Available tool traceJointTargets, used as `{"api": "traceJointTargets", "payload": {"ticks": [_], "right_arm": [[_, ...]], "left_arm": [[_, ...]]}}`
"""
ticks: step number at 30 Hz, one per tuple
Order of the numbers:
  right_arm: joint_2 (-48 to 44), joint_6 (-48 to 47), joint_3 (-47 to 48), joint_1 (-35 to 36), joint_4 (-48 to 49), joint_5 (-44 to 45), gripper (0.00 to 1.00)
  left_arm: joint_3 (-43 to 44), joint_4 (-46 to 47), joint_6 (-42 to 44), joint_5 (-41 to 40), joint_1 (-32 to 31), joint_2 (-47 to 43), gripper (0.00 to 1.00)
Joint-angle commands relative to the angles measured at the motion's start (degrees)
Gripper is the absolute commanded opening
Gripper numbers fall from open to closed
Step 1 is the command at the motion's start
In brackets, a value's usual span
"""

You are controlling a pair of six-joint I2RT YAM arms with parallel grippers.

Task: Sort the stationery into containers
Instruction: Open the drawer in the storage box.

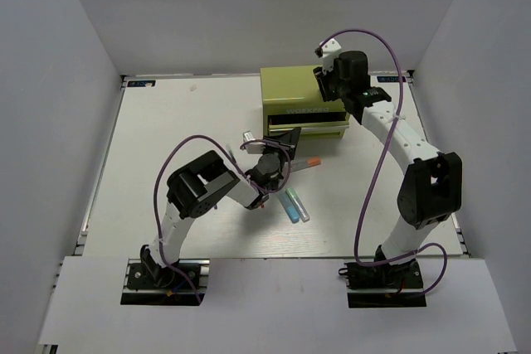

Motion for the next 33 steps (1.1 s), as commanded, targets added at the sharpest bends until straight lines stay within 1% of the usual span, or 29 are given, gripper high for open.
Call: {"api": "traceJointTargets", "payload": {"ticks": [1,10,15,19,23,24,25,26,27,29,30,33], "right_arm": [[2.4,-0.5,0.9,-0.2,-6.5,0.3,0.43],[2.6,0.0,0.8,-0.2,-6.5,0.3,0.43],[2.3,0.2,0.4,-0.1,-6.3,0.1,0.43],[2.0,0.4,0.2,0.0,-6.2,0.1,0.43],[2.0,0.3,0.2,-0.1,-6.5,-0.1,0.46],[2.1,0.4,0.2,-0.2,-6.4,0.0,0.47],[2.1,0.4,0.2,-0.1,-6.5,-0.1,0.49],[2.0,0.3,0.2,-0.1,-6.5,-0.2,0.49],[2.0,0.4,0.0,0.0,-6.6,-0.5,0.52],[1.9,0.4,0.1,-0.1,-6.6,-0.6,0.55],[1.9,0.3,0.0,-0.1,-6.6,-0.8,0.56],[1.4,0.4,-0.5,0.0,-6.3,-1.0,0.60]], "left_arm": [[-2.7,-4.9,1.3,1.8,-1.6,-3.6,0.00],[-2.7,-5.4,1.3,3.1,-3.9,-6.1,0.00],[-3.3,-11.0,0.7,3.1,-5.0,-9.1,0.00],[-4.4,-12.9,-0.4,3.1,-6.0,-10.8,0.00],[-6.2,-12.9,-0.4,3.1,-6.0,-12.3,0.00],[-6.2,-12.9,-0.4,3.1,-6.0,-12.3,0.02],[-7.0,-12.3,-0.4,3.1,-5.4,-12.8,0.05],[-7.0,-10.9,-0.4,3.1,-5.4,-12.8,0.11],[-7.6,-10.8,-0.4,3.1,-5.4,-12.8,0.32],[-7.6,-10.8,-0.4,3.1,-4.9,-13.3,0.53],[-7.6,-12.3,-0.4,3.1,-4.9,-14.1,0.66],[-7.6,-15.5,-0.4,3.1,-4.9,-15.2,0.78]]}}
